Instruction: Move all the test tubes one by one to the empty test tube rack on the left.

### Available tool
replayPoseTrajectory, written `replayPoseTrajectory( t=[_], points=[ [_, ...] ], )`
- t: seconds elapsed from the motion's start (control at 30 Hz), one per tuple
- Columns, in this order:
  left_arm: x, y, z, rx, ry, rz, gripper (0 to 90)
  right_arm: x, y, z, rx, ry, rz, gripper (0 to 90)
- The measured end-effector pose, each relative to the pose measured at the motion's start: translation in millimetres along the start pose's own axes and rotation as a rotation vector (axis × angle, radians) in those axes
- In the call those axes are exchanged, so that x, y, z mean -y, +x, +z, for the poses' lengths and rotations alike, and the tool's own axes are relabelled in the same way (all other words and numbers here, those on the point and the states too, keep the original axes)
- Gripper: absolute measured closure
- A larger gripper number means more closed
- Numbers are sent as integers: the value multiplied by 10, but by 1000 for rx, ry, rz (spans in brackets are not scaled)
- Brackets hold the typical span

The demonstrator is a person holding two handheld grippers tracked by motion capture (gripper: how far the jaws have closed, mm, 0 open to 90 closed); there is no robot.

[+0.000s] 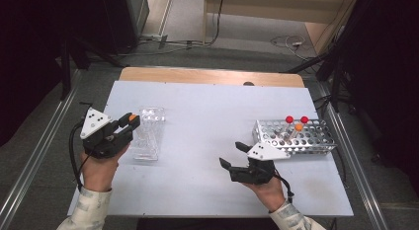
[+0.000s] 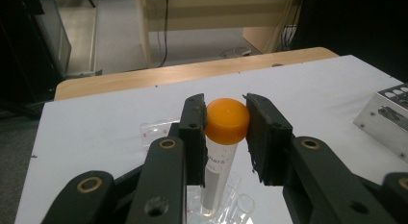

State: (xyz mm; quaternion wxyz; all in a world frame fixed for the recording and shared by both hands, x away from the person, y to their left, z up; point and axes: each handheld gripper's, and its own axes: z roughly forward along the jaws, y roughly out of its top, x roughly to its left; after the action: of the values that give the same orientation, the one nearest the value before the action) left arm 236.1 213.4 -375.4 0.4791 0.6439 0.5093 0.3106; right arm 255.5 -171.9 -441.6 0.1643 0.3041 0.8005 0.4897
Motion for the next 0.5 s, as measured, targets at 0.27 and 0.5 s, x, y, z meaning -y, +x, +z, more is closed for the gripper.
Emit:
replayPoseTrajectory(
  t=[0.27, 0.5],
  points=[
    [59, 47, 121, -25, 5, -11, 697, 2, 1, -1, 1, -1, 2, 229],
    [126, 44, 202, -26, 26, -15, 697, 2, -9, -1, 4, 0, 4, 230]
  ],
)
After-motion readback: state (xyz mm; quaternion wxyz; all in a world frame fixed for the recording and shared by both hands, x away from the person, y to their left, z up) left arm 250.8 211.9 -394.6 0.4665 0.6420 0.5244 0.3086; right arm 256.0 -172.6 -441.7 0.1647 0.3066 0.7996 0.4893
